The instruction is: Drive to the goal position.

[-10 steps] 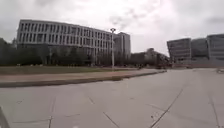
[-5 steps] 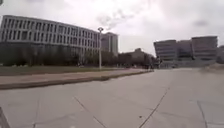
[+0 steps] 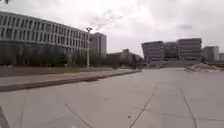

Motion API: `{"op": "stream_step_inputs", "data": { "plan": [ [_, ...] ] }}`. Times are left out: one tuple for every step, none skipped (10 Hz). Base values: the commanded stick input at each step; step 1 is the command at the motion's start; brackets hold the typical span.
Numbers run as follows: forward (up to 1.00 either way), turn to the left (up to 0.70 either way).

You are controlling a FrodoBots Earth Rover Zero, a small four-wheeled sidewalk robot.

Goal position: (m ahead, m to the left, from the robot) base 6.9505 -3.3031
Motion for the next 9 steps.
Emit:
{"op": "stream_step_inputs", "data": {
  "plan": [
    [0.00,-0.70],
    [0.00,-0.70],
    [0.00,-0.70],
    [0.00,-0.70],
    [0.00,-0.70],
    [0.00,-0.70],
    [0.00,-0.70],
    [0.00,-0.70],
    [0.00,-0.70]
  ]
}}
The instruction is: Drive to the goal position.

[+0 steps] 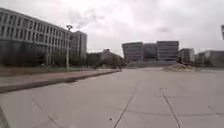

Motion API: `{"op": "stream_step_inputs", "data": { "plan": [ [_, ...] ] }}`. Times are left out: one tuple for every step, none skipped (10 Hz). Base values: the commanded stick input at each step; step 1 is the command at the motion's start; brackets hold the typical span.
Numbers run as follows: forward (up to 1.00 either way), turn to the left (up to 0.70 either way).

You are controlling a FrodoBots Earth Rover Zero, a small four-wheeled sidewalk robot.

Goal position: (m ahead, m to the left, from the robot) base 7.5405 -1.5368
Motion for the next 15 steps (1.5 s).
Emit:
{"op": "stream_step_inputs", "data": {
  "plan": [
    [0.00,-0.70],
    [0.00,-0.70],
    [0.00,-0.70],
    [0.00,-0.70],
    [0.25,-0.43],
    [0.61,-0.07],
    [0.70,0.00],
    [0.70,0.00],
    [0.70,0.00],
    [0.70,0.00],
    [0.70,-0.02],
    [0.70,-0.07],
    [0.70,-0.06],
    [0.70,0.00],
    [0.70,0.00]
  ]
}}
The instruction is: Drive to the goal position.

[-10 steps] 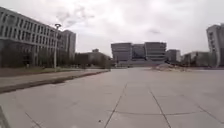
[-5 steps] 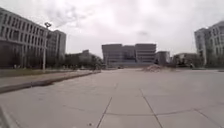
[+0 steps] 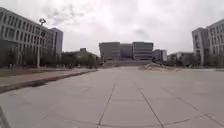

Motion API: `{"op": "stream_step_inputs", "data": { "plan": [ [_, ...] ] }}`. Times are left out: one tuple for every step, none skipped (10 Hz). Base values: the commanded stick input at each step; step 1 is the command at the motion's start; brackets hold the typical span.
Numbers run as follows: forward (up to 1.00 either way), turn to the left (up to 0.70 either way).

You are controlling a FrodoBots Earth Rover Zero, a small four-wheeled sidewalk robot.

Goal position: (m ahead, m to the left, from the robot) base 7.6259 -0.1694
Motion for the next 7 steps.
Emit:
{"op": "stream_step_inputs", "data": {
  "plan": [
    [0.70,-0.02],
    [0.70,-0.10],
    [0.70,-0.03],
    [0.70,-0.01],
    [0.70,-0.10],
    [0.70,-0.08],
    [0.70,-0.01]
  ]
}}
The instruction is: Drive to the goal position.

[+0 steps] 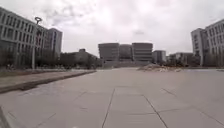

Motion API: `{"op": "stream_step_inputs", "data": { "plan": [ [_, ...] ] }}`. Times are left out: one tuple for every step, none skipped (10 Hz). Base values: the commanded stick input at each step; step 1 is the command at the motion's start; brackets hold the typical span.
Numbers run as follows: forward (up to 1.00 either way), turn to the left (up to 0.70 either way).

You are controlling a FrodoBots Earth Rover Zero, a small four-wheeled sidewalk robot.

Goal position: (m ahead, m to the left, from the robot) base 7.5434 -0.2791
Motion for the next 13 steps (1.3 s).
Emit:
{"op": "stream_step_inputs", "data": {
  "plan": [
    [0.70,0.00],
    [0.70,0.00],
    [0.70,0.00],
    [0.70,-0.06],
    [0.70,-0.10],
    [0.70,-0.10],
    [0.70,-0.10],
    [0.70,-0.10],
    [0.70,-0.10],
    [0.70,-0.10],
    [0.70,-0.10],
    [0.70,-0.10],
    [0.70,-0.10]
  ]
}}
